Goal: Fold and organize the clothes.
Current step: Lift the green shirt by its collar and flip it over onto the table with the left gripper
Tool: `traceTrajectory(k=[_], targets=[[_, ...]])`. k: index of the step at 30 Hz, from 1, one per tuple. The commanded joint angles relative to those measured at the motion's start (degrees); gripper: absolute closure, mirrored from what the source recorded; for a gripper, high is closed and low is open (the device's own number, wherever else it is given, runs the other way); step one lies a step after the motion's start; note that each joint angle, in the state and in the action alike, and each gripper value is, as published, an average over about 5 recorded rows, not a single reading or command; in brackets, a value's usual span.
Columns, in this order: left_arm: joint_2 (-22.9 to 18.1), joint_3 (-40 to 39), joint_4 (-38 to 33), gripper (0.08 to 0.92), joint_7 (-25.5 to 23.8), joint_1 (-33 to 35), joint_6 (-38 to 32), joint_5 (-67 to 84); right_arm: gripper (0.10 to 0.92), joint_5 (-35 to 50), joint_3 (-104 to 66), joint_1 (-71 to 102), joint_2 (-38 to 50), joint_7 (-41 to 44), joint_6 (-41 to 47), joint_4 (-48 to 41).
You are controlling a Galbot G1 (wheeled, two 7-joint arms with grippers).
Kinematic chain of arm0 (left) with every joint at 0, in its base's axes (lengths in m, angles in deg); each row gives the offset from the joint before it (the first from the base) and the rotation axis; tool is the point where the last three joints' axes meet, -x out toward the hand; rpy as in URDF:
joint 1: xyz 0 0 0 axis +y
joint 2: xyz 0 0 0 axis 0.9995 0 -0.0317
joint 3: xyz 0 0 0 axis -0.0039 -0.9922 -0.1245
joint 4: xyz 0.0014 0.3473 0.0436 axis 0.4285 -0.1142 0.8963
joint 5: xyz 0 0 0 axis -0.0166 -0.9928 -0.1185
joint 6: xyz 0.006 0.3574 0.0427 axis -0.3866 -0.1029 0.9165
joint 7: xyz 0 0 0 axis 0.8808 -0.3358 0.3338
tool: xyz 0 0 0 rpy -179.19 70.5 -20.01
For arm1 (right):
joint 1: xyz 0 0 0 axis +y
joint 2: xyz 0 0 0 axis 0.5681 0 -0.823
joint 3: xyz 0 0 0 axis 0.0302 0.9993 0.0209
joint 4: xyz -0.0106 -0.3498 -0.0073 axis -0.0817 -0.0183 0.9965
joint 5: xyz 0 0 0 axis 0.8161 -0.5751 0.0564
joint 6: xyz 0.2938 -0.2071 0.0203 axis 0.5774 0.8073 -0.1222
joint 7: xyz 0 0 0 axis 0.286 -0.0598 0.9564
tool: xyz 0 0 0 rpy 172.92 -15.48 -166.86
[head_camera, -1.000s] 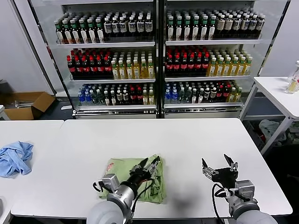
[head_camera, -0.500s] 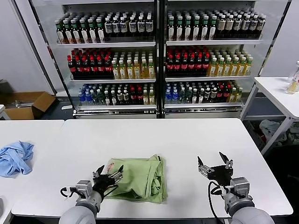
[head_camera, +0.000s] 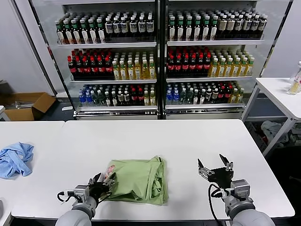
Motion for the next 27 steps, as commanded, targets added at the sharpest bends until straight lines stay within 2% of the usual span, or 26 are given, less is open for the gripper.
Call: traceTrajectory(k=[1, 11, 16, 20, 23, 27], targets=[[0.33, 1.05, 1.6, 0.414, -0.89, 0.39, 0.54, 3.87, 0.203, 0.01, 0.05, 0.03, 0.05, 0.0, -0.03, 0.04], [-0.03, 0.96, 1.1, 0.7, -2.03, 0.05, -1.32, 4.95, 0.203, -0.02, 0.07, 0.12, 0.07, -0.02, -0.02, 0.23], [0.66, 4.51, -2.29, 0.844, -2.19, 0.28, -2.61, 10.3, 0.203, -0.01, -0.03, 0.05, -0.01, 0.0, -0.02, 0.37], [3.08, 12.72, -7.83, 0.902, -2.45, 2.41, -3.88, 19.92, 0.203, -0.1, 0.37, -0.24, -0.31, 0.0, -0.02, 0.12], [5.2, 22.52, -10.76, 0.905, -1.9, 4.52, -0.98, 29.41, 0.203, -0.16, 0.69, -0.44, -0.47, 0.06, -0.03, -0.06], [8.64, 36.12, -11.04, 0.905, 0.54, 6.51, 1.65, 41.99, 0.203, -0.1, 0.58, -0.72, -0.33, 0.22, -0.04, -0.33]])
